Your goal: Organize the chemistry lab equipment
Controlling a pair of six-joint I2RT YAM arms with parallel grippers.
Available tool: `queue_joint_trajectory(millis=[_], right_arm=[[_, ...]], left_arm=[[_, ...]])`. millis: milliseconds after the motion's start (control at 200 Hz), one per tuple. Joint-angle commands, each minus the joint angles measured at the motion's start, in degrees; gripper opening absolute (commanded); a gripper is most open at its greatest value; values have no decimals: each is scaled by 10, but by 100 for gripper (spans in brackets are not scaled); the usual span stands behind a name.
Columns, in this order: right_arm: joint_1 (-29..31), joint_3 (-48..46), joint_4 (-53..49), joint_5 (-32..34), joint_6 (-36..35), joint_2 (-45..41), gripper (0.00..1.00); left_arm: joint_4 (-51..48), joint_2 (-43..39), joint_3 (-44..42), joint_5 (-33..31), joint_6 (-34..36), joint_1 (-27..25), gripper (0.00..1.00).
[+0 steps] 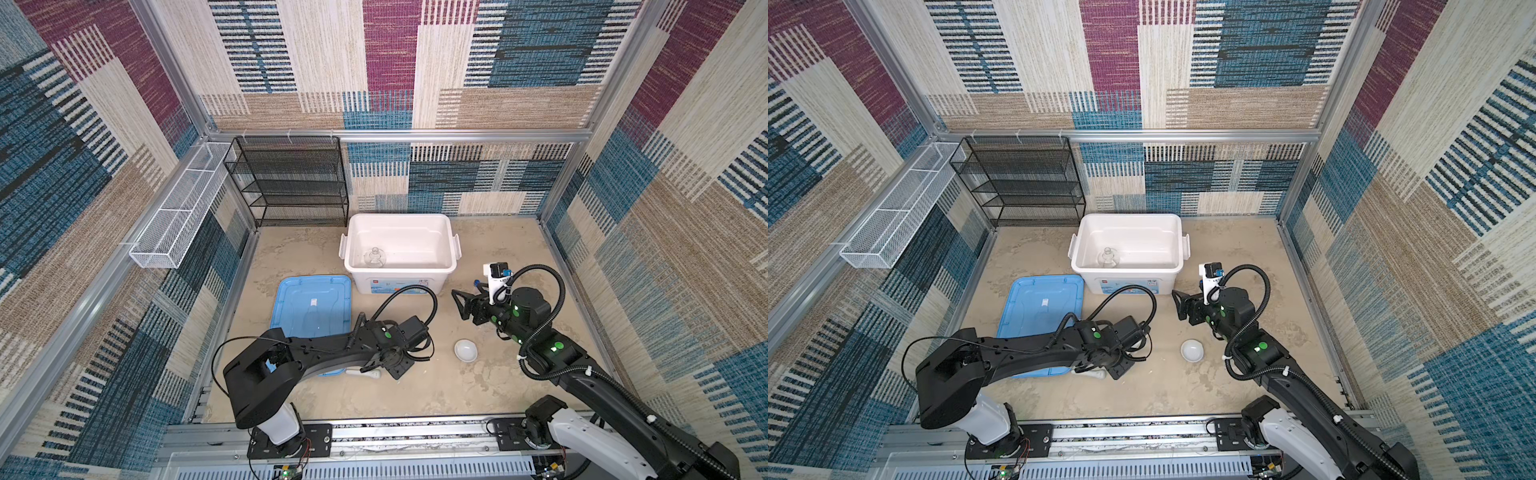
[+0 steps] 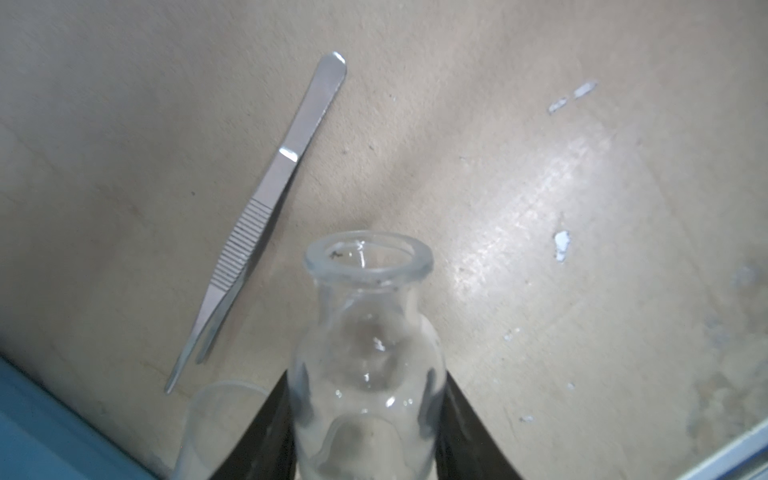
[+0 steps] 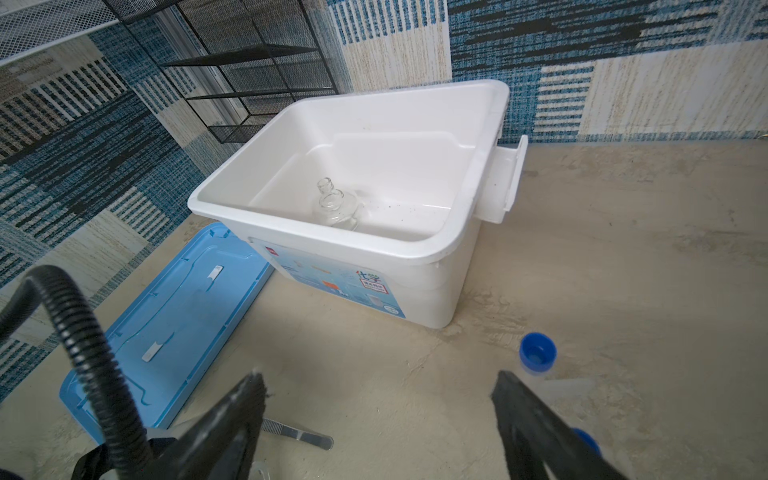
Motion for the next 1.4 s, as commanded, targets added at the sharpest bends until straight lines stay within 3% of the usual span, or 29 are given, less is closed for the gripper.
queue_joint_trajectory(millis=[0, 240, 556, 997, 1397], right_arm=[[0, 6, 21, -16, -1, 5, 88], [0, 28, 23, -85, -10, 30, 87], [0, 57, 2, -192, -21, 94, 88], [0, 71, -3, -259, -8, 156, 81], [0, 71, 17, -312, -2, 175, 79]], left_arm=[[38, -25, 2, -14, 4, 1, 38], [137, -92, -17, -68, 61, 2, 37], [286, -129, -68, -92, 161, 2, 38], [401, -159, -120, -105, 198, 2, 38], [431, -161, -126, -90, 207, 2, 38]])
